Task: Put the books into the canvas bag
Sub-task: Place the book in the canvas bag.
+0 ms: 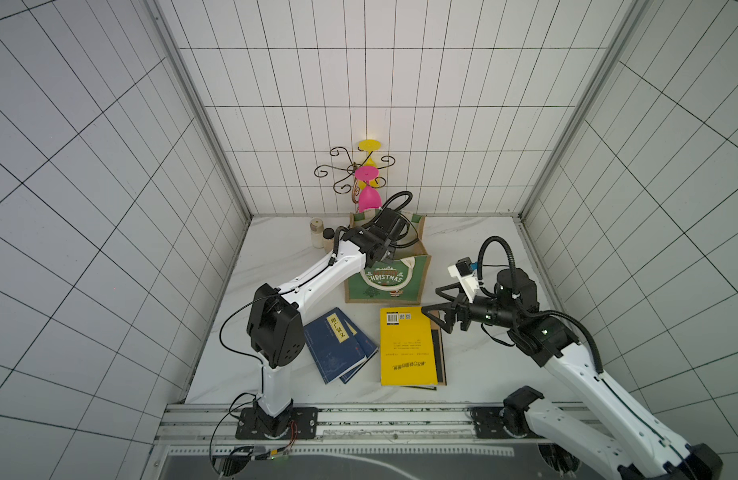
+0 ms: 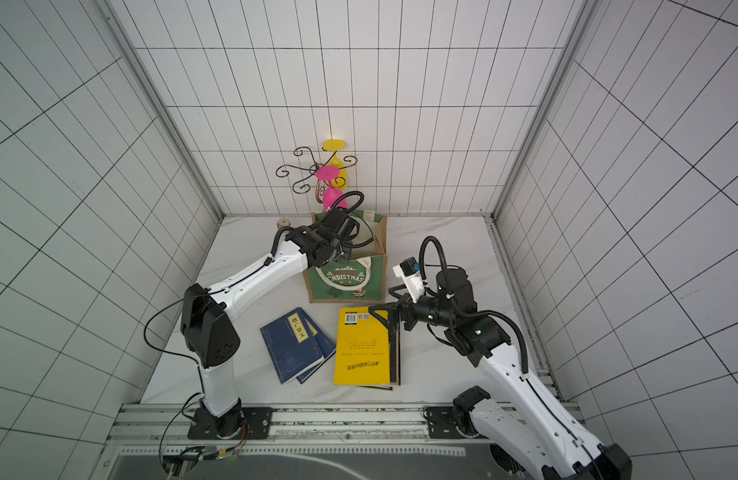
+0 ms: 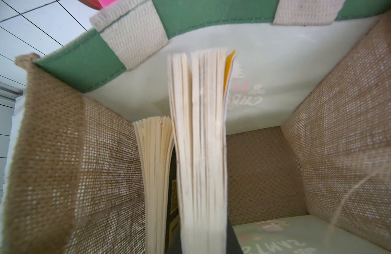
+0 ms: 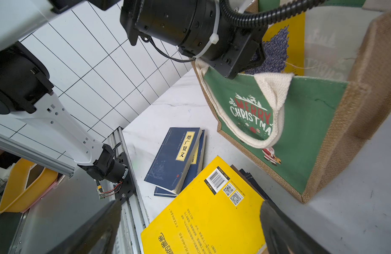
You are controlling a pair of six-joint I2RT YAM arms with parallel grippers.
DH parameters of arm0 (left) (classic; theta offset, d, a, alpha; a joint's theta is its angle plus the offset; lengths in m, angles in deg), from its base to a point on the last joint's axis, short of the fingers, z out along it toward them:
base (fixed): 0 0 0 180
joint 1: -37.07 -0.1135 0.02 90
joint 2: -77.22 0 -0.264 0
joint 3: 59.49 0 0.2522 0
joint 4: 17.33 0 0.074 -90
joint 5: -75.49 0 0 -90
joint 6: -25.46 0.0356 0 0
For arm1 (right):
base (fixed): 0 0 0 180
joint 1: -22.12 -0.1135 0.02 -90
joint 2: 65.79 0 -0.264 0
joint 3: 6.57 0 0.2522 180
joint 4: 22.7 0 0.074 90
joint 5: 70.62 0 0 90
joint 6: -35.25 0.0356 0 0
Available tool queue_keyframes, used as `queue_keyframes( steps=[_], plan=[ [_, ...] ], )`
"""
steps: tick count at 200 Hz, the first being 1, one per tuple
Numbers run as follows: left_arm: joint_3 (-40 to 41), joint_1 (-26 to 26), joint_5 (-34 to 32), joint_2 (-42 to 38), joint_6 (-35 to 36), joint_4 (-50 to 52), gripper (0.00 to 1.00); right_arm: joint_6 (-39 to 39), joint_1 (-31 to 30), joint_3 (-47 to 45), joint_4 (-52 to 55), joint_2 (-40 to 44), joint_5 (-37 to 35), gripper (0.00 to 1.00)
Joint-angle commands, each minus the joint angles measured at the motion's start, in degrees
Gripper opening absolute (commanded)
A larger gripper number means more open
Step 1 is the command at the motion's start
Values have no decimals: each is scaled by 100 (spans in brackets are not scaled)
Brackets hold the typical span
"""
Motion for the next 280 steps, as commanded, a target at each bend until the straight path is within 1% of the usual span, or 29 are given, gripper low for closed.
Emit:
queue_keyframes(
  steps=[1, 7, 22, 85, 111, 187, 253, 280],
  plan=[
    [-168, -177, 80, 35, -136, -14, 5, -29, 59, 141, -161, -36, 110, 99],
    [-177, -212, 137, 35, -146, 5, 10, -28, 59, 134, -168, -48, 110, 99],
    [-168, -274, 198, 26, -144, 29, 16, -26, 59, 124, -178, -58, 115, 99],
    [-175, -476, 354, 36, -66, 49, 27, 41, 77, 114, -188, -31, 119, 99],
    [-224, -573, 384, -12, 1, 87, 30, 51, 77, 112, -186, -40, 119, 99],
    [-266, -749, 443, -453, 238, -64, 42, 92, 85, 114, -231, -75, 123, 99],
    [-615, -750, 628, -746, 418, 62, 47, 126, 94, 62, -230, -122, 93, 99],
    [-712, -751, 871, -959, 527, 176, 50, 165, 122, 27, -240, -196, 62, 99]
  ],
)
